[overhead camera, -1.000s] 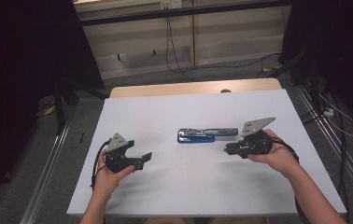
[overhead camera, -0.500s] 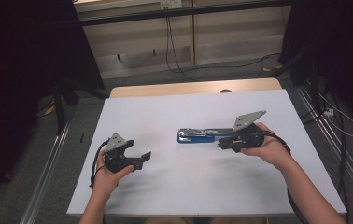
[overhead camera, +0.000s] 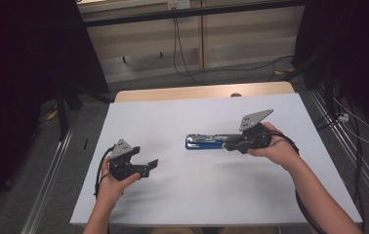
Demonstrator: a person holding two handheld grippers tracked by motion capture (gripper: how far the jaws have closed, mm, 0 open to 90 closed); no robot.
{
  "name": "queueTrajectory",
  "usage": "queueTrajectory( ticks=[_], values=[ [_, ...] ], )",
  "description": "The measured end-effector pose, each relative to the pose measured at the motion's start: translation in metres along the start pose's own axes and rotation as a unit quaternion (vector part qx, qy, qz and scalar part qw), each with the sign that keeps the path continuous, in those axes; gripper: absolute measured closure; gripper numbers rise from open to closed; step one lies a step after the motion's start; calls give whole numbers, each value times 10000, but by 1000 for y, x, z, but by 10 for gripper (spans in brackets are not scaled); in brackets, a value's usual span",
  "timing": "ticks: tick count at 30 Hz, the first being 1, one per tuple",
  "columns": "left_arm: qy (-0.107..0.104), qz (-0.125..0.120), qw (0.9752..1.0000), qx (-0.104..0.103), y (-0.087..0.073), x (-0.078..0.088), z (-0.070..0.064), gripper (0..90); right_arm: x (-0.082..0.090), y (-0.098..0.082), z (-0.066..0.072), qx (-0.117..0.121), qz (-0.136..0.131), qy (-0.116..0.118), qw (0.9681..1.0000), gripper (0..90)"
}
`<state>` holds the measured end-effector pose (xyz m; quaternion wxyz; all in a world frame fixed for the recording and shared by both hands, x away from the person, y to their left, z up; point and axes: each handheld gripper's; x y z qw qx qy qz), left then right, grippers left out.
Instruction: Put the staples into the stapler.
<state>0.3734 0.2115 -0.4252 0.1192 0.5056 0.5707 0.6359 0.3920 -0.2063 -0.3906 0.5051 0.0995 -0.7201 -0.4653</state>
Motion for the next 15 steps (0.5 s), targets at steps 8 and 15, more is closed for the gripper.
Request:
queueTrajectory(
  ticks=[8, 15],
  values=[
    [-23, 5, 10000, -4, 0, 0, 0, 108, -6, 2, -5, -36, -39, 16, 10000, 799],
    [-36, 43, 10000, 0, -1, -1, 0, 107, -9, 9, -7, -2, -140, 56, 9999, 799]
  ],
)
Point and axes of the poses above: each handheld gripper's, and its own axes: x roughly backward along the jaws, y roughly out of its top, z roughly to its left, and after that the axes turned 9 degrees about -y, right-handed
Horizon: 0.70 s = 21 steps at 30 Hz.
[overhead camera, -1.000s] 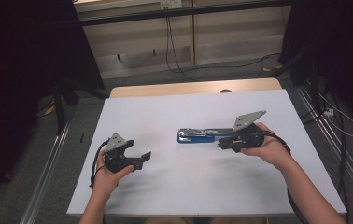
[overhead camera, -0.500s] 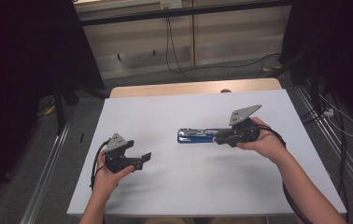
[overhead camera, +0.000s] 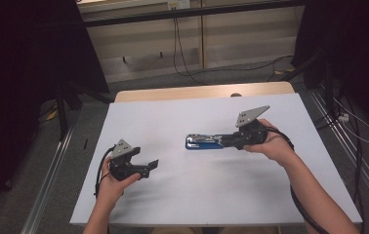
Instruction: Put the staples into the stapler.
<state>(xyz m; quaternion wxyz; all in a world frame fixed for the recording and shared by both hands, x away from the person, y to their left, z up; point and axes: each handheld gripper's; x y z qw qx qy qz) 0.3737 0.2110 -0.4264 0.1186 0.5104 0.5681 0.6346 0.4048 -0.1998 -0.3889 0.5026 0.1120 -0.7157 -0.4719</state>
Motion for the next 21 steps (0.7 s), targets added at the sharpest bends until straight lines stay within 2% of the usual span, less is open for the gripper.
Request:
queueTrajectory(
  ticks=[10, 17, 21],
  values=[
    [7, -27, 10000, 26, 0, 1, 1, 105, -8, 7, -3, 21, -13, 83, 10000, 799],
    [-13, 9, 10000, -31, 0, 0, 0, 105, -10, 12, -7, -46, -100, 4, 9999, 799],
    [-12, -9, 10000, -2, 0, 0, 0, 105, -13, 16, -7, 27, -43, 0, 10000, 799]
  ],
)
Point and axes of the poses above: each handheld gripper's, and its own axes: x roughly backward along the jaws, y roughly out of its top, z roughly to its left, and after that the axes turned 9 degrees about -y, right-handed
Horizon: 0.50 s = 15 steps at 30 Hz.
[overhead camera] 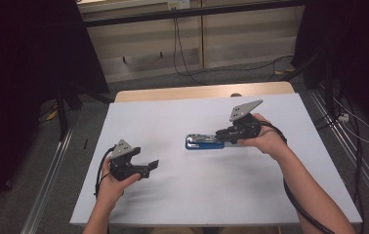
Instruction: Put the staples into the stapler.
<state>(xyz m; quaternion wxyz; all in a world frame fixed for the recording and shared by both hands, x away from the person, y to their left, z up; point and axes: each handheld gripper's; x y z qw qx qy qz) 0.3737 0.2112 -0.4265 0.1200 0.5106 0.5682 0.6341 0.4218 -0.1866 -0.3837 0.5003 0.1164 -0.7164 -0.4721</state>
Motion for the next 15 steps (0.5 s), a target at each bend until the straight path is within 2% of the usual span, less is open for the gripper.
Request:
queueTrajectory(
  ticks=[15],
  values=[
    [12, -22, 10000, -22, 0, 2, -1, 104, -14, 8, -1, 92, 40, 77, 9999, 799]
  ],
)
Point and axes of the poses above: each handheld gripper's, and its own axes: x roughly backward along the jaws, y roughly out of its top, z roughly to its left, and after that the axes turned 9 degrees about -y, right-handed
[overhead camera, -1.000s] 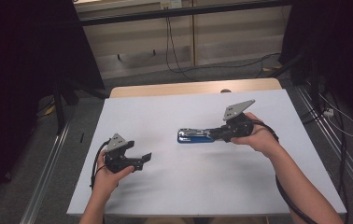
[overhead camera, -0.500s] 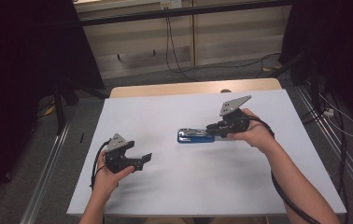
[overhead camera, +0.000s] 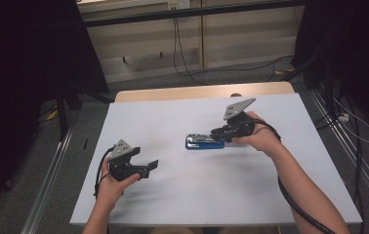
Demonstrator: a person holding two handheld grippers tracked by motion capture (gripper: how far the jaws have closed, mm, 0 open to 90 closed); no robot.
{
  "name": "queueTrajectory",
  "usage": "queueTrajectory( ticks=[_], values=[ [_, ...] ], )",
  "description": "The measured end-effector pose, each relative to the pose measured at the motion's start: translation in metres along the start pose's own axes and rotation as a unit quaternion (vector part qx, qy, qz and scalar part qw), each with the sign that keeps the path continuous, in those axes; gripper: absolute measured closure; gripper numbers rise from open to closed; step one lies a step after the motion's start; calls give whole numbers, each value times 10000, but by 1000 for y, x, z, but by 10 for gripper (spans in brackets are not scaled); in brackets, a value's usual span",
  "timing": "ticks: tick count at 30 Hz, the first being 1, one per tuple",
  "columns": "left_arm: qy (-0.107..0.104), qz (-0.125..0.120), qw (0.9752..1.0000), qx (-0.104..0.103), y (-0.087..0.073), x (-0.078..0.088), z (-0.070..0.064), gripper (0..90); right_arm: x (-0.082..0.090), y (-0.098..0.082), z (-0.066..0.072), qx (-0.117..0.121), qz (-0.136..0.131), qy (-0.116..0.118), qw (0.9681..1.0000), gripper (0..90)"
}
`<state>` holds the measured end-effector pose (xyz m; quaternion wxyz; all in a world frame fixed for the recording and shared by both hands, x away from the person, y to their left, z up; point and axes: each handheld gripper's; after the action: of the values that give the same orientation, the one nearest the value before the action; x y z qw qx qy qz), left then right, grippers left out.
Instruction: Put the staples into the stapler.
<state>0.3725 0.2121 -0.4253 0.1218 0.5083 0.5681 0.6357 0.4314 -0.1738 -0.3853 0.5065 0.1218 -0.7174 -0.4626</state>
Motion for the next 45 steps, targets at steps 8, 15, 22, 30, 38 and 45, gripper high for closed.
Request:
queueTrajectory(
  ticks=[8, 15, 22, 30, 38, 45],
  values=[
    [-13, -2, 10000, 2, 0, 0, 0, 101, -5, 2, -3, -21, 0, 1, 10000, 799],
    [-31, -23, 10000, 11, 0, 0, 0, 102, -10, 4, -5, 13, 16, 7, 10000, 799],
    [-16, -9, 10000, 35, -1, 1, 0, 101, -17, 9, -7, 103, 59, 105, 9999, 799],
    [12, 7, 10000, 59, -2, 1, 1, 101, -24, 12, -9, 159, 42, 164, 9997, 799],
    [-9, 12, 10000, 74, -3, 0, 0, 101, -28, 12, -10, 195, 56, 200, 9996, 799],
    [13, 31, 10000, 48, -3, 1, 1, 101, -29, 14, -13, 202, 44, 220, 9995, 799]
  ],
)
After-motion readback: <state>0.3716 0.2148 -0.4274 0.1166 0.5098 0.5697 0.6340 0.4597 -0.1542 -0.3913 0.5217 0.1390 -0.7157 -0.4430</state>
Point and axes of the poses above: each handheld gripper's, and its own axes: x roughly backward along the jaws, y roughly out of its top, z roughly to its left, and after that the axes turned 9 degrees about -y, right-handed
